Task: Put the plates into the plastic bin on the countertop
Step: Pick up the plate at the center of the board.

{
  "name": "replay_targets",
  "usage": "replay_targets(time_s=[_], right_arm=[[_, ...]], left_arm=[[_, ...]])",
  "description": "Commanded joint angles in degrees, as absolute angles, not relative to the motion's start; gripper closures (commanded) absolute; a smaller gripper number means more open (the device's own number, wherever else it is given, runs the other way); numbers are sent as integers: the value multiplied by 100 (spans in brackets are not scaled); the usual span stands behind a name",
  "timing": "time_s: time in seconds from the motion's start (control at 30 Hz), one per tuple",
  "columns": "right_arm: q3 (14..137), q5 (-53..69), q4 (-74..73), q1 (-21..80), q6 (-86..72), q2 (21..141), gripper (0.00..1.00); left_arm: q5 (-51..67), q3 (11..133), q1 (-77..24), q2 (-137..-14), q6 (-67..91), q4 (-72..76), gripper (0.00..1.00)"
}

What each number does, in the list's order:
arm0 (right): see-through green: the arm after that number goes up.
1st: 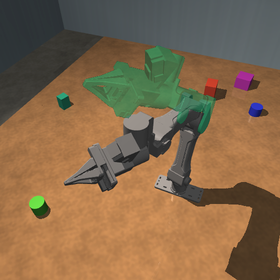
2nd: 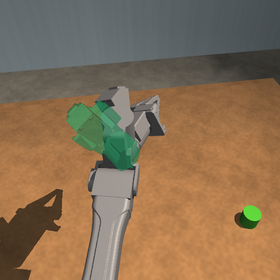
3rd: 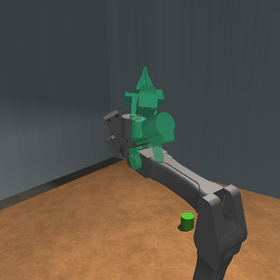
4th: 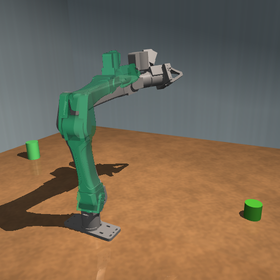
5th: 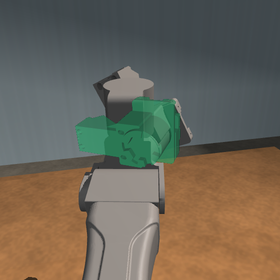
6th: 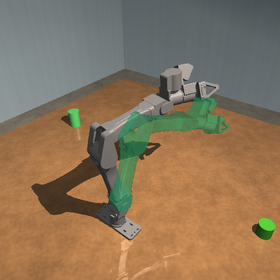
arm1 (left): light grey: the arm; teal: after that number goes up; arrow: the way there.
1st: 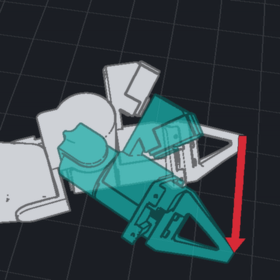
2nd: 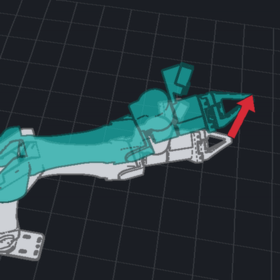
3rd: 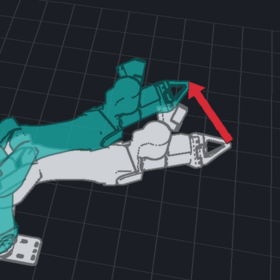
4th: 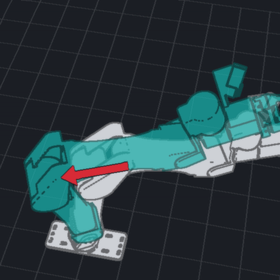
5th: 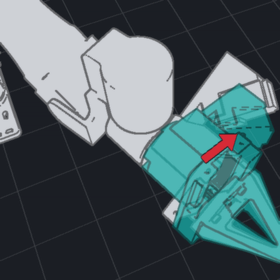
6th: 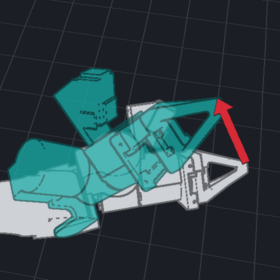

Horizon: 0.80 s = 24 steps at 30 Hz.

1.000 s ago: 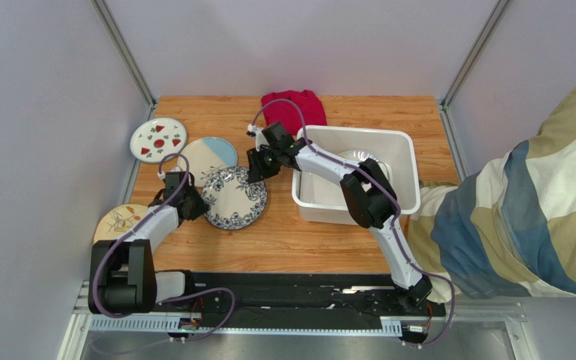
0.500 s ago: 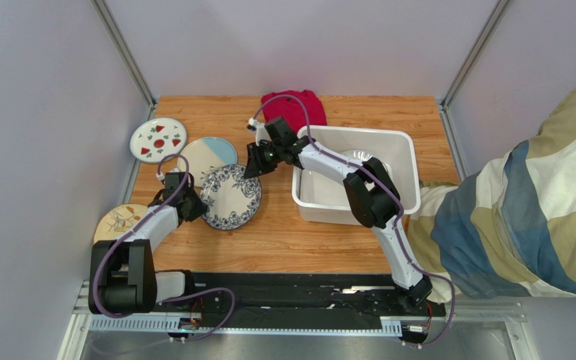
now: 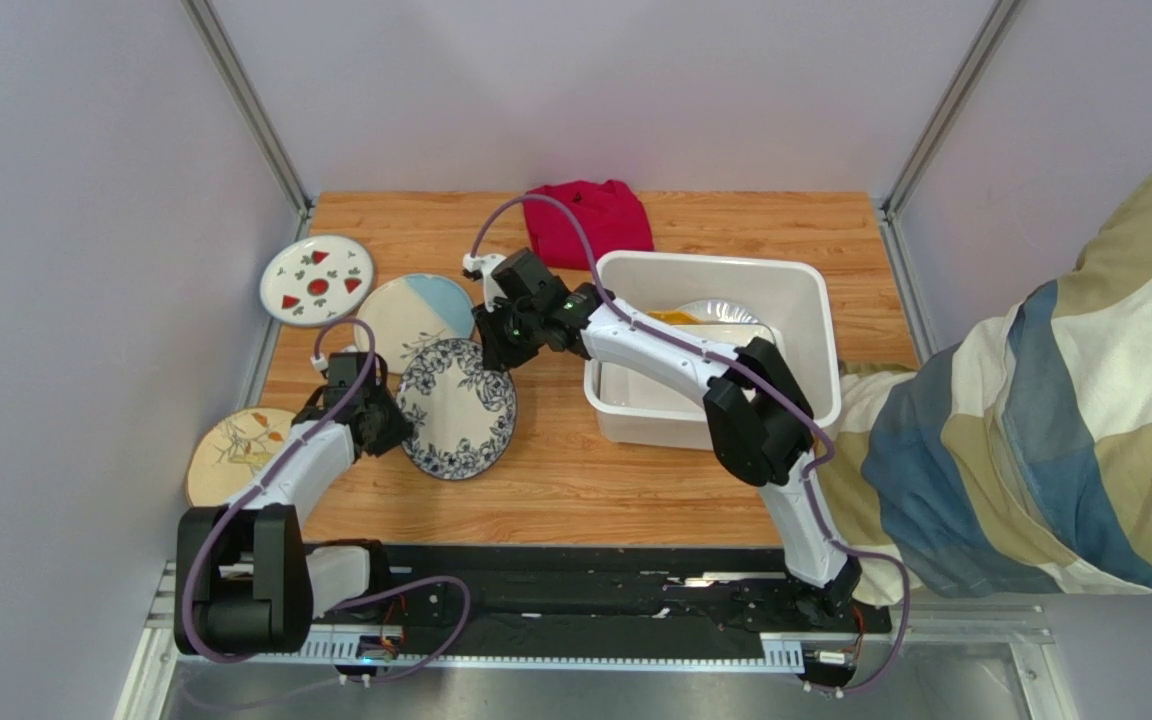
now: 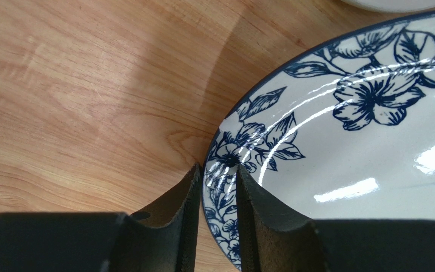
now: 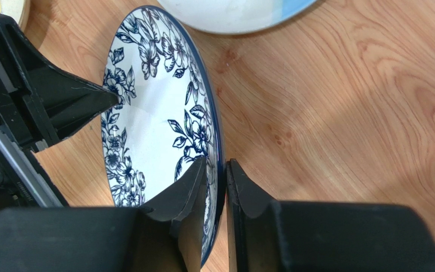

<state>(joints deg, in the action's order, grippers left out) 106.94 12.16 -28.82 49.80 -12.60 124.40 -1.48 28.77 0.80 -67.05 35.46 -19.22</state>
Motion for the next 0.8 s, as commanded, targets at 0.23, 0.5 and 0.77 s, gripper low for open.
replay_targets(time_s=[0.23, 0.5, 0.77], right_arm=[[9510, 335, -1925, 5300, -1503, 11286, 100], [9492, -439, -2126, 5300, -1424, 11110, 100], [9711, -896, -2565, 5309, -1275, 10811, 100]], left_arm=[[1010, 2918, -53, -6434, 3656, -915, 52], [1248, 2892, -53, -5977, 3674, -852, 34], [1187, 3417, -61, -5354, 3727, -1572, 30]])
